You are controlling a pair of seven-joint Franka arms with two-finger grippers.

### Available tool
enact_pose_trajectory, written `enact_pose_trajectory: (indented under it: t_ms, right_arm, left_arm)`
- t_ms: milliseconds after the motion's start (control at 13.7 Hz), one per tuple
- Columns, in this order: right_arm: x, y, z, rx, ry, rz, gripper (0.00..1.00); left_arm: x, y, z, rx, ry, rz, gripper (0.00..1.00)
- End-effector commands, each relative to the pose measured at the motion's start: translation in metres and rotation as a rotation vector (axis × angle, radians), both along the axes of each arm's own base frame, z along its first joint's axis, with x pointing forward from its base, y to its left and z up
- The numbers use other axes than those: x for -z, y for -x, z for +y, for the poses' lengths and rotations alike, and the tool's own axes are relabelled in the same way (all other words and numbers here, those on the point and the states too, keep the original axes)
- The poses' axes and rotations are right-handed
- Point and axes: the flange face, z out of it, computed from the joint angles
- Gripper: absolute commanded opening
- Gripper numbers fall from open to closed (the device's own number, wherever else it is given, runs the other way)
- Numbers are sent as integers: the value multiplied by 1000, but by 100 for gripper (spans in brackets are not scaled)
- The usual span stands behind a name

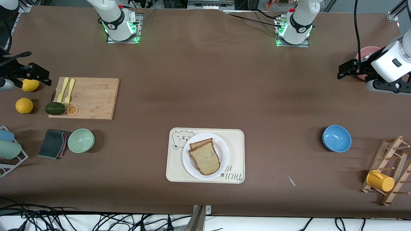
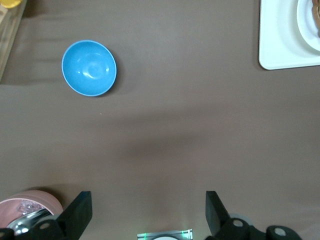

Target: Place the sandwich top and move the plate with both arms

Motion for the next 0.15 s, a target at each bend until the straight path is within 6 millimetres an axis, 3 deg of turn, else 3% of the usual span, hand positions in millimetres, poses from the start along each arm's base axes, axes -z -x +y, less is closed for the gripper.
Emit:
enact_pose_trajectory:
  t_ms: [0,73]
  right_arm:
    - [-8,3,-1,2,7,1,100]
    - [-8,3,-2,5,5,0,100]
  left_arm:
    - [-12,-1,11,-10,-14,-66,100]
    - [-12,-2,21,-24,-14,-78,100]
